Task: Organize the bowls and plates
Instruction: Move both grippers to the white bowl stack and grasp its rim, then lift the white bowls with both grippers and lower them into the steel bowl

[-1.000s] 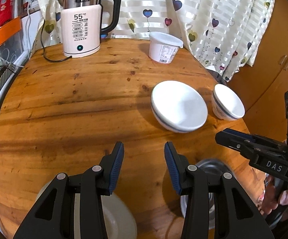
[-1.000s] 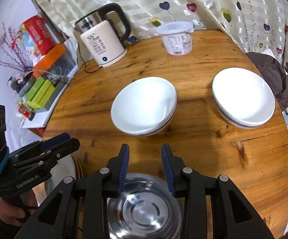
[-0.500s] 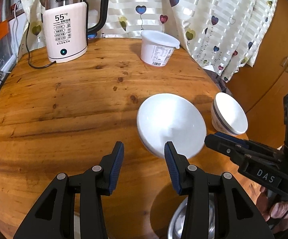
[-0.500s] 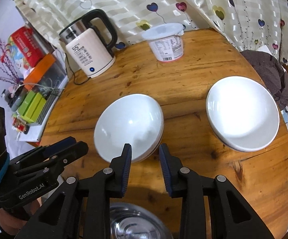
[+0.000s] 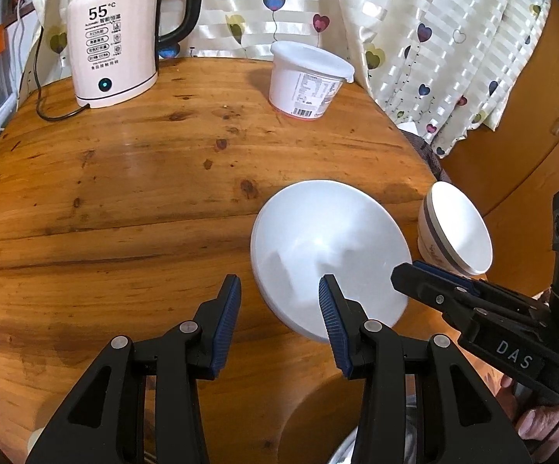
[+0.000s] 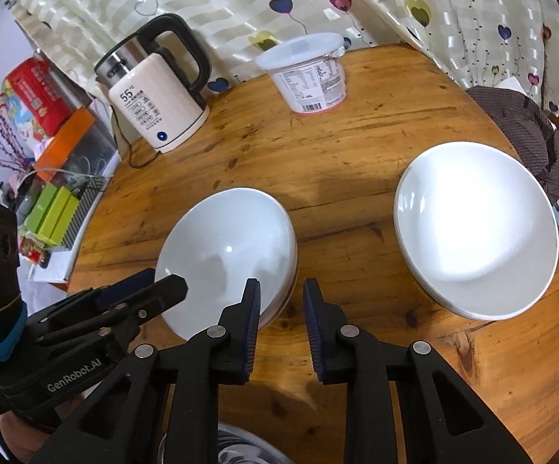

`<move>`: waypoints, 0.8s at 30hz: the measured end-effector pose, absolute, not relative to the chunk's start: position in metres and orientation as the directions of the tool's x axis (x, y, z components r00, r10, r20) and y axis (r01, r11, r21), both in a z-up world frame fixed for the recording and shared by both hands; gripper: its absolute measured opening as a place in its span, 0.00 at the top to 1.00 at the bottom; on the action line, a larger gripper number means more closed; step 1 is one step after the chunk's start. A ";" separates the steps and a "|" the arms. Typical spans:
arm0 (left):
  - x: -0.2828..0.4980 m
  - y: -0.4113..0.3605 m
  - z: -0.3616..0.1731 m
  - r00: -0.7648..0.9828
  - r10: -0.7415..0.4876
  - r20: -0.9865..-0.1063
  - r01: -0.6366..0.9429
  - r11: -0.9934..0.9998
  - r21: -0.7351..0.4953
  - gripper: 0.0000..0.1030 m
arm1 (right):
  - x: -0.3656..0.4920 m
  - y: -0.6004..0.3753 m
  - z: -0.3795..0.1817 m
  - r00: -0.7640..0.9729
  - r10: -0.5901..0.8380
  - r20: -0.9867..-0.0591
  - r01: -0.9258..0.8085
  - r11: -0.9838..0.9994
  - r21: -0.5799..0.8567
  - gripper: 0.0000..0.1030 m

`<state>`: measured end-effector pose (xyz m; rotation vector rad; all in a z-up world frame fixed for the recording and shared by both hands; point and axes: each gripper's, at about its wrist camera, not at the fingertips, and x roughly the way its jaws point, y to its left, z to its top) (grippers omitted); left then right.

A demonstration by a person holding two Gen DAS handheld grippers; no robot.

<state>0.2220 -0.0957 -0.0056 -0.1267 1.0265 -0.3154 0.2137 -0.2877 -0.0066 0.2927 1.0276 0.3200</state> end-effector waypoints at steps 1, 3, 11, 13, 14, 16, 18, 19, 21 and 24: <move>0.223 -0.096 -0.006 0.476 -0.318 -0.820 0.200 0.947 -0.252 0.59 | 0.215 -0.287 -0.008 0.477 0.394 -0.785 -0.125 0.915 0.384 0.81; 0.224 -0.099 -0.007 0.473 -0.322 -0.820 0.207 0.945 -0.252 0.65 | 0.217 -0.285 -0.009 0.474 0.399 -0.785 -0.128 0.913 0.387 0.83; 0.227 -0.099 -0.010 0.481 -0.319 -0.817 0.209 0.946 -0.247 0.68 | 0.220 -0.284 -0.009 0.484 0.391 -0.783 -0.134 0.917 0.375 0.83; 0.227 -0.099 -0.010 0.481 -0.316 -0.818 0.207 0.947 -0.245 0.68 | 0.220 -0.284 -0.009 0.486 0.387 -0.784 -0.136 0.919 0.369 0.83; 0.227 -0.099 -0.010 0.481 -0.316 -0.817 0.206 0.947 -0.245 0.68 | 0.219 -0.283 -0.008 0.486 0.386 -0.784 -0.138 0.920 0.367 0.83; 0.227 -0.098 -0.009 0.484 -0.317 -0.816 0.206 0.947 -0.246 0.68 | 0.218 -0.283 -0.008 0.484 0.388 -0.784 -0.141 0.919 0.368 0.83; 0.225 -0.098 -0.006 0.491 -0.315 -0.812 0.209 0.948 -0.242 0.68 | 0.217 -0.283 -0.007 0.486 0.389 -0.783 -0.143 0.919 0.367 0.83; 0.224 -0.098 -0.005 0.494 -0.315 -0.811 0.210 0.948 -0.240 0.68 | 0.217 -0.283 -0.006 0.487 0.389 -0.782 -0.144 0.919 0.367 0.83; 0.223 -0.097 -0.002 0.499 -0.316 -0.807 0.212 0.947 -0.240 0.68 | 0.216 -0.283 -0.004 0.488 0.389 -0.781 -0.146 0.919 0.367 0.83; 0.219 -0.096 0.003 0.506 -0.315 -0.803 0.214 0.948 -0.237 0.68 | 0.212 -0.282 0.001 0.493 0.391 -0.777 -0.152 0.918 0.366 0.83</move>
